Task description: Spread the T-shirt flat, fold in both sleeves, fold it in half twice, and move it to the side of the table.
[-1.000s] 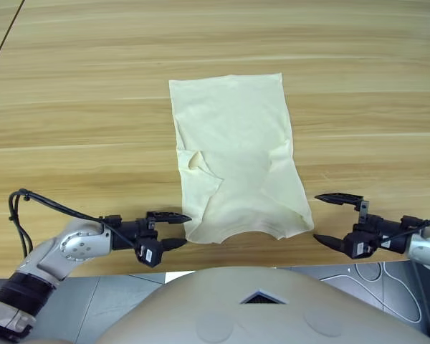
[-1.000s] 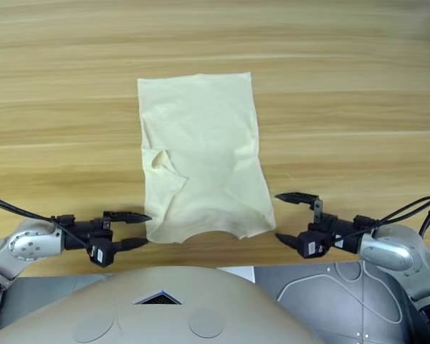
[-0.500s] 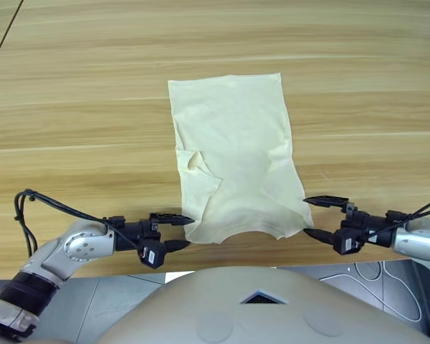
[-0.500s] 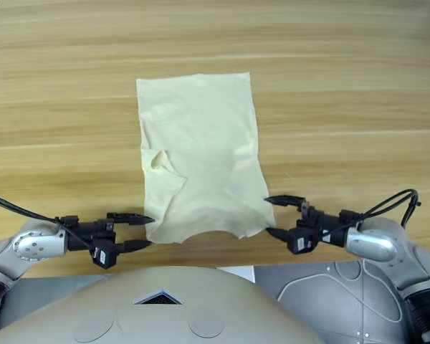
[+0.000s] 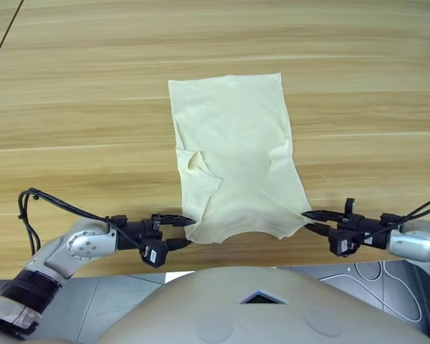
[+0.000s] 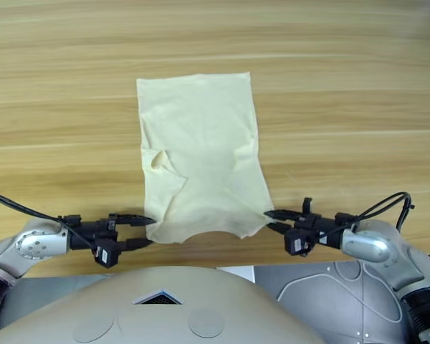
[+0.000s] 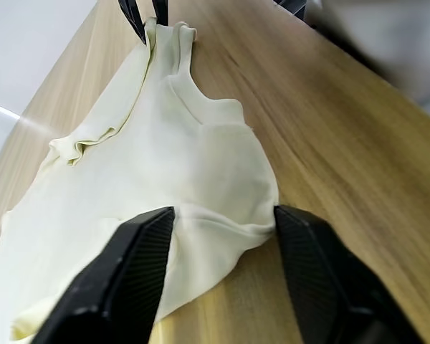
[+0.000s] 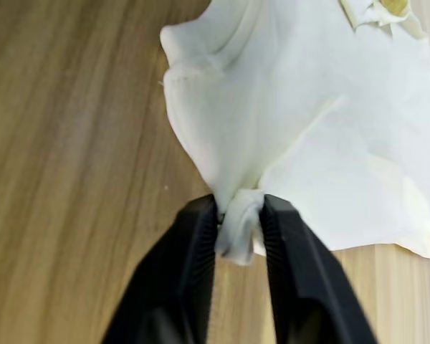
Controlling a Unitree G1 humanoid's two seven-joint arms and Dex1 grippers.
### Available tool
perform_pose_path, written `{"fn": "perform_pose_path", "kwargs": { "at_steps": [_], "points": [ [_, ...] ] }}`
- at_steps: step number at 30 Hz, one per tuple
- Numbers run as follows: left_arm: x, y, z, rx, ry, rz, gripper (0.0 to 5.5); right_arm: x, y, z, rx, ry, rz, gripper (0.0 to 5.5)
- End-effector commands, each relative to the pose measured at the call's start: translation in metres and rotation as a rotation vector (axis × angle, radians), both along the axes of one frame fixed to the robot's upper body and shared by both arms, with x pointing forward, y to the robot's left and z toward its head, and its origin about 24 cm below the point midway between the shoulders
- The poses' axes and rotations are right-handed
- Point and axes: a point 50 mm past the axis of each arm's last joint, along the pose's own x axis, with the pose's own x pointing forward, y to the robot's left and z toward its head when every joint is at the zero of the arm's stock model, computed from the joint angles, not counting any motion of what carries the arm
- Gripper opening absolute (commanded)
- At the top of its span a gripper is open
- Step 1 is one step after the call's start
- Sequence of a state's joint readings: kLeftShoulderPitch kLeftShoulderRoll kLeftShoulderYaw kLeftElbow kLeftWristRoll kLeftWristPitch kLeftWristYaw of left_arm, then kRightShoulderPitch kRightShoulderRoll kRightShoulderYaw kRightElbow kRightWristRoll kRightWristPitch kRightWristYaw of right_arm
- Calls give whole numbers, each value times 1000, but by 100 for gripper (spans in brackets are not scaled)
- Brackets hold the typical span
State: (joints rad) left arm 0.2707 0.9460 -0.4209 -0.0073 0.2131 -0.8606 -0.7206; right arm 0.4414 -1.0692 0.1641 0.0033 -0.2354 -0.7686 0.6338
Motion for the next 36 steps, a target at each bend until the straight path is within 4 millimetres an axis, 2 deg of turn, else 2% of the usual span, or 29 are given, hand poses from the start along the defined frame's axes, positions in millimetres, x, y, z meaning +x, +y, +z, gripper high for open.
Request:
{"fn": "perform_pose_path", "kwargs": {
  "at_steps": [1, 4, 13, 17, 25, 31, 36],
  "points": [
    [-4, 8, -13, 127, 49, -29, 197, -9, -12, -17, -133, 98, -30, 44],
    [-3, 9, -13, 135, 50, -31, 153, -8, -10, -16, -124, 95, -26, 6],
    [-2, 7, -15, 121, 52, -29, 4, -9, -6, -15, -101, 91, -11, 4],
    [-6, 4, -8, 69, 60, -51, 2, -10, 1, -9, -60, 81, 15, 4],
    [-5, 12, 18, -40, 11, 5, 2, -3, 18, 22, 109, -81, -7, 4],
    [-12, 24, 41, -79, -47, 59, 2, -27, 21, 45, 109, -136, 160, 4],
    [-30, 22, 54, -162, -34, 41, 2, -47, 20, 67, 217, -138, 243, 4]
  ]
}}
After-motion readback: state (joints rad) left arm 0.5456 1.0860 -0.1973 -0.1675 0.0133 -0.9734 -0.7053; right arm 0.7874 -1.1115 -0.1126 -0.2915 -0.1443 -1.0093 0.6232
